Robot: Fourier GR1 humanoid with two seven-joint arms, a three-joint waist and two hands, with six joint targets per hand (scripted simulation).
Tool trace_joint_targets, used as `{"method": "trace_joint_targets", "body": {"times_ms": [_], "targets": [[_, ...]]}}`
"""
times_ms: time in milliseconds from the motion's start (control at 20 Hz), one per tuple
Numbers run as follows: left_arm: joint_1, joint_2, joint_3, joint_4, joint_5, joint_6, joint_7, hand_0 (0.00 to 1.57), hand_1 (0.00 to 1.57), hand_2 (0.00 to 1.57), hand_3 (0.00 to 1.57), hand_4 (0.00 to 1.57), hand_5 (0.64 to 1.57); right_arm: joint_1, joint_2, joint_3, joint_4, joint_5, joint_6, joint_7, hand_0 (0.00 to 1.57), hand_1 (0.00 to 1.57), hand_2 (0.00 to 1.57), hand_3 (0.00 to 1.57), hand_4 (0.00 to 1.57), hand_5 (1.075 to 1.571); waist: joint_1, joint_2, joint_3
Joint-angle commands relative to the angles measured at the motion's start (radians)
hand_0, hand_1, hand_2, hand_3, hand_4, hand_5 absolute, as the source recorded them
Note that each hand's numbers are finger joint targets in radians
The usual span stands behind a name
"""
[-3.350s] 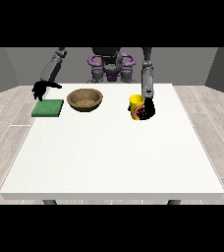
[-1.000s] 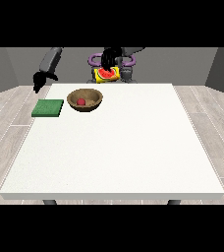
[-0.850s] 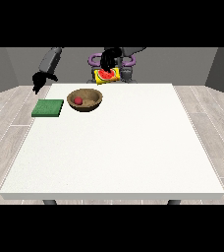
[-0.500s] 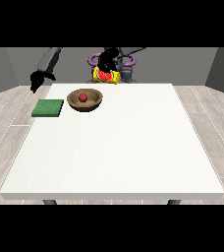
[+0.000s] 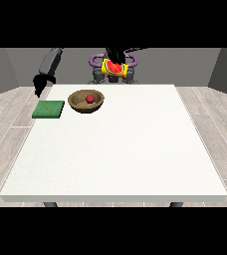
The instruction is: Pick the cup and pour the ball into the bowl, then pick the bowl and place it on the pad
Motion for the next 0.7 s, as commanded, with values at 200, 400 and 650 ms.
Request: {"method": "trace_joint_targets", "body": {"times_ms": [200, 400, 650], "targets": [[0.279, 0.118, 0.269, -0.08, 0.322, 0.25, -0.168, 1.55, 1.55, 1.57, 1.46, 1.01, 1.523, 0.053, -0.036, -0.04, -0.026, -0.045, 0.037, -0.028, 0.0, 0.0, 0.35, 0.28, 0.7, 1.562, 0.119, 0.087, -0.0057], [0.453, 0.032, 0.315, -0.075, 0.521, 0.347, -0.323, 1.31, 1.31, 1.14, 0.83, 1.37, 1.571, 0.012, -0.046, -0.074, -0.055, -0.077, -0.003, -0.026, 0.0, 0.0, 0.36, 0.26, 0.72, 1.557, 0.182, 0.215, -0.0108], [0.521, 0.027, 0.431, -0.115, 0.822, 0.363, -0.616, 1.28, 1.28, 1.1, 0.75, 1.42, 1.567, -0.011, -0.055, -0.124, -0.062, -0.129, -0.031, -0.012, 0.0, 0.0, 0.39, 0.24, 0.69, 1.546, 0.276, 0.293, -0.0065]]}}
